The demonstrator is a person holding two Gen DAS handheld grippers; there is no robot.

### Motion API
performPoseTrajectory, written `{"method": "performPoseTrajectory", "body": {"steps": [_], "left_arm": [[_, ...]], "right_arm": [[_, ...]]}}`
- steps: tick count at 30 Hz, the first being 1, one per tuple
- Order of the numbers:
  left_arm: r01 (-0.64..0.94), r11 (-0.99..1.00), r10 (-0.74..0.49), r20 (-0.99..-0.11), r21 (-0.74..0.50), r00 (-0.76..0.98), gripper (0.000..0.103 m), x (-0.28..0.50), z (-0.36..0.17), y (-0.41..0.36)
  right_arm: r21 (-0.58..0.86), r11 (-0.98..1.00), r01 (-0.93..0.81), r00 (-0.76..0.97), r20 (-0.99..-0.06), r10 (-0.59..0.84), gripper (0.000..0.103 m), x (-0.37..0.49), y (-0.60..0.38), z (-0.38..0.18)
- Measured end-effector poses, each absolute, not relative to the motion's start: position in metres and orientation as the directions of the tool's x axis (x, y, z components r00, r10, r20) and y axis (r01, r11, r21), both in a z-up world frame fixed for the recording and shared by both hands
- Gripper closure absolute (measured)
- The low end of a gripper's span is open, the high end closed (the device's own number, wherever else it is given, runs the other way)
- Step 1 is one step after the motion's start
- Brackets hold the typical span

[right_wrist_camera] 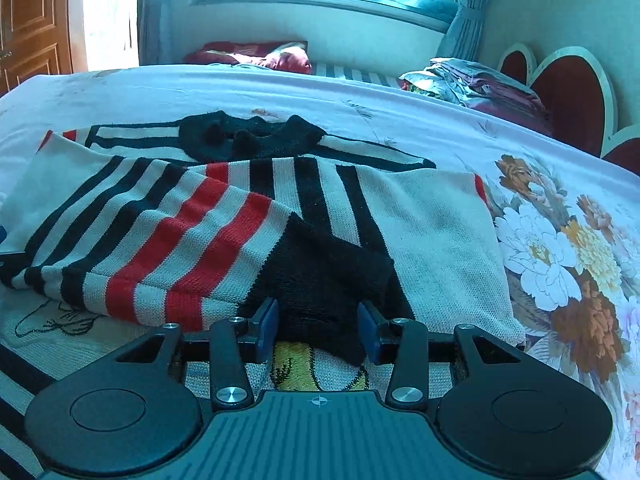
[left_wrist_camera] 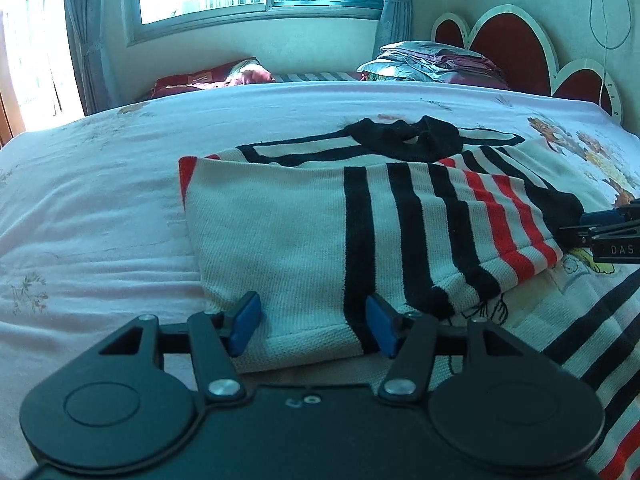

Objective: Fold small clothes

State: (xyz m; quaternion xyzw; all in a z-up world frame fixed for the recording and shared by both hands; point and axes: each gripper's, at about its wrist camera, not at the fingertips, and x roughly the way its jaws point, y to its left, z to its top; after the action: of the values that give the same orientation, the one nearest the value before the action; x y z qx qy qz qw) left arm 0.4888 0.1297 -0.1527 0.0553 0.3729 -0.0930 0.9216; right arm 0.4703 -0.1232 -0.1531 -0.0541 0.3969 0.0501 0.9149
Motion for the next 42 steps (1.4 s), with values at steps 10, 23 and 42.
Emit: {"method": "performPoseTrajectory", "body": {"steps": [10, 23, 42], "left_arm": [[0.163, 0.981, -0.047, -0.697, 0.102, 0.715, 0.025, 0.475, -0.134, 0.115], [0.112, 0.982, 0.024, -0.687, 0.153, 0.726, 0.021, 0.389, -0.121, 0.091], [-0.021, 0.898, -0.342, -0.725, -0.440, 0.598, 0.045, 0.237, -0.147, 0.159]], "right_arm": [[-0.058, 0.988, -0.142, 0.685, -0.726, 0.055, 0.060, 0.458, -0.121, -0.136], [0.045, 0.984, -0.174, 0.708, -0.688, 0.157, 0.047, 0.371, -0.166, -0.114], [0.471, 0.880, -0.060, 0.580, -0.701, 0.415, 0.047, 0.214, -0.302, -0.155]]}}
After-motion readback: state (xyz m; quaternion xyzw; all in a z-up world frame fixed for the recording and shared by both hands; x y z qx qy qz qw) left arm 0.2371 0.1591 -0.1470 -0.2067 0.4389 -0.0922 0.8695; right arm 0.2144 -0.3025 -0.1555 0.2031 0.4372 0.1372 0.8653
